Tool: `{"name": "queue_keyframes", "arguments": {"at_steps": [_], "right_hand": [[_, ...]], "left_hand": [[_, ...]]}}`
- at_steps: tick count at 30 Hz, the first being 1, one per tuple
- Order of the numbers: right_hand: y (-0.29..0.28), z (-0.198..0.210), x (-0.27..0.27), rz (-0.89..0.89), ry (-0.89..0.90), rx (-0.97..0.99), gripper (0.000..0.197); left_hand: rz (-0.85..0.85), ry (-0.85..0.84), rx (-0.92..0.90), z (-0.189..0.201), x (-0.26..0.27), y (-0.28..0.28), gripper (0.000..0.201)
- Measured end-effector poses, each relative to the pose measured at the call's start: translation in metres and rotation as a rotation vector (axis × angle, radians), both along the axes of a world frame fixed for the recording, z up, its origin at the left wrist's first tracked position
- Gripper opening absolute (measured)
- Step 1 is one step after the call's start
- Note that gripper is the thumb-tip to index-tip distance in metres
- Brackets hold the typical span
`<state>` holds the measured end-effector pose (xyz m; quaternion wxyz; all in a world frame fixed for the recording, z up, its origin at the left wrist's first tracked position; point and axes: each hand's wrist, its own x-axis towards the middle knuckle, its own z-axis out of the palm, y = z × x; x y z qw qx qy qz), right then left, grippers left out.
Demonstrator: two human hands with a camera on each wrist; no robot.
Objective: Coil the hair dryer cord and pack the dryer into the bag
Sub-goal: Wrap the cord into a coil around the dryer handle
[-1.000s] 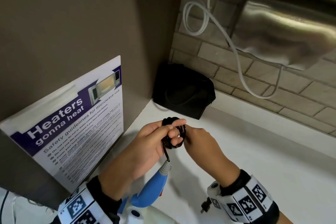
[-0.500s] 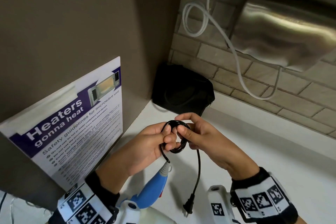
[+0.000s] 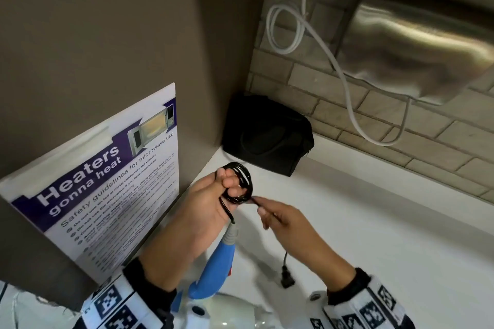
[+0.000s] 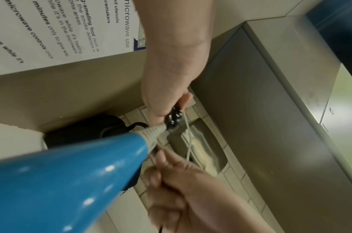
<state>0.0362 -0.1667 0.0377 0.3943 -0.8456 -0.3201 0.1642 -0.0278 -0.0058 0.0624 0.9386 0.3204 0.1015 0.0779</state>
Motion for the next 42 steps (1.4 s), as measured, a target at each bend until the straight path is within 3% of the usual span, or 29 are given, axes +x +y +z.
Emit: {"name": "queue_keyframes", "arguments": {"at_steps": [5,12,16,19,23,26,30,35,37,42], "right_hand": [[-0.016,-0.011,-0.027,0.076,-0.195,-0.166,0.029],[-0.033,0.024,-0.051,0.015,-0.418,-0.243,0.027],[-0.031,0.055,-0.046,-0.063,-0.637,-0.178,0.009],[-0.021,0.074,-0.036,-0.072,-0.720,-0.087,0.014],[-0.006,0.078,-0.006,-0.123,-0.707,0.014,0.012],[0.002,0.063,0.021,-0.153,-0.579,0.046,0.012],[0.012,0.038,0.030,-0.136,-0.202,0.087,0.020],[0.004,0.030,0.017,-0.011,0.484,0.175,0.043],[-0.002,0.035,0.013,0.009,0.568,0.208,0.043],[-0.009,0.040,0.011,-0.094,0.484,0.204,0.030]], "left_hand": [[0.213,0.057,0.090,-0.008,0.007,0.010,0.029],[0.161,0.093,0.526,-0.016,0.008,0.012,0.041],[0.066,0.113,0.679,-0.013,0.008,-0.001,0.041],[-0.071,0.081,0.766,-0.005,0.002,-0.016,0.036],[-0.269,0.016,0.665,-0.001,-0.006,-0.024,0.037],[-0.358,-0.042,0.521,-0.002,-0.012,-0.022,0.041],[-0.376,-0.047,0.418,-0.004,-0.016,-0.023,0.035],[-0.282,-0.023,0.293,-0.012,-0.013,-0.018,0.027],[-0.266,-0.015,0.275,-0.015,-0.010,-0.015,0.028],[-0.271,0.036,0.350,-0.024,-0.001,-0.016,0.030]]}}
